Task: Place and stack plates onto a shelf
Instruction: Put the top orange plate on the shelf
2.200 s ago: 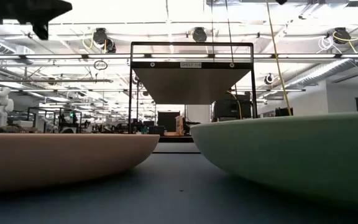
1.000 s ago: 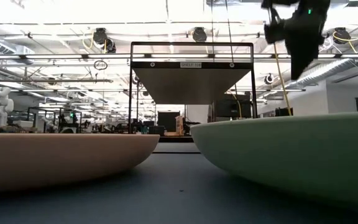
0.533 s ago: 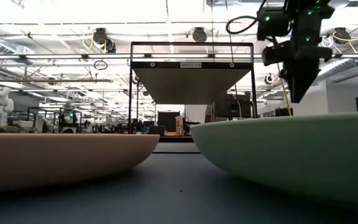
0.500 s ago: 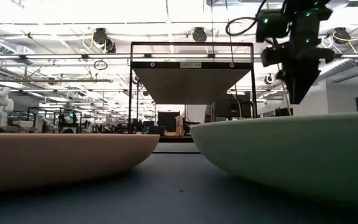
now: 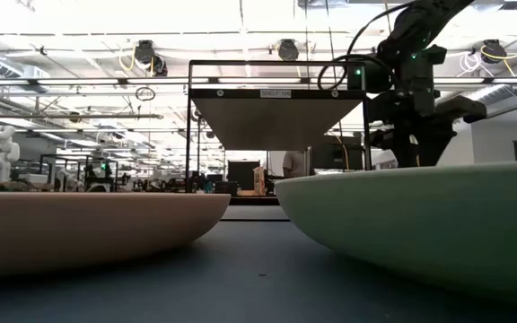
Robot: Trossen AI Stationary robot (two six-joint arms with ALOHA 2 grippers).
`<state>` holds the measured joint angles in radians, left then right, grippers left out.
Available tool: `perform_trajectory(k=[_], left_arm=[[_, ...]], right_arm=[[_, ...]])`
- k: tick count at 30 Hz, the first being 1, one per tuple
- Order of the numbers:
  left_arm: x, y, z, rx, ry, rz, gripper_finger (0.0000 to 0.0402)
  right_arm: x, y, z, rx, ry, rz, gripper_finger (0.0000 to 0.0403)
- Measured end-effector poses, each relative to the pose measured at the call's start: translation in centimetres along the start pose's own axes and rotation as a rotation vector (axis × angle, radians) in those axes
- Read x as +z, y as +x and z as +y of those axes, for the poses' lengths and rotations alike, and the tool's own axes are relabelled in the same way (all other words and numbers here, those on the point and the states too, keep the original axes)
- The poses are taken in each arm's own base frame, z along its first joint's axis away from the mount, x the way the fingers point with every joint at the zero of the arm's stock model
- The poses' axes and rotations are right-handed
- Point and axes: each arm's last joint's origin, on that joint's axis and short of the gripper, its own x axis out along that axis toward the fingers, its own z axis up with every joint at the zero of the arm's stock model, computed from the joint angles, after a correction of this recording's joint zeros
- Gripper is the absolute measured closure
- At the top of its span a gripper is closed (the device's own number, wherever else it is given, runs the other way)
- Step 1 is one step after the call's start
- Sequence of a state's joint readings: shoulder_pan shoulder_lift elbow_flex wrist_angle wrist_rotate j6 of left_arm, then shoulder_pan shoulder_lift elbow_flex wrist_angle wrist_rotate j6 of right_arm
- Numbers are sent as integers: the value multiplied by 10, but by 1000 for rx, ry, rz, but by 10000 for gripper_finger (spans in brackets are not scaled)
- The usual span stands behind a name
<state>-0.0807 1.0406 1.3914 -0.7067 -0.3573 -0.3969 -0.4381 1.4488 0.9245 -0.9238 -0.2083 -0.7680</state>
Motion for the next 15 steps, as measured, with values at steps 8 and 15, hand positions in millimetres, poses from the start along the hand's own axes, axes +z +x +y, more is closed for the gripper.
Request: perform_trajectory(k=[8, 15], left_arm=[[0, 0, 0, 0, 10, 0, 398], [0, 0, 1, 4, 31, -1, 398]], right_arm=[[-6, 15, 1, -7, -118, 25, 285], [-18, 34, 4, -45, -134, 64, 289]])
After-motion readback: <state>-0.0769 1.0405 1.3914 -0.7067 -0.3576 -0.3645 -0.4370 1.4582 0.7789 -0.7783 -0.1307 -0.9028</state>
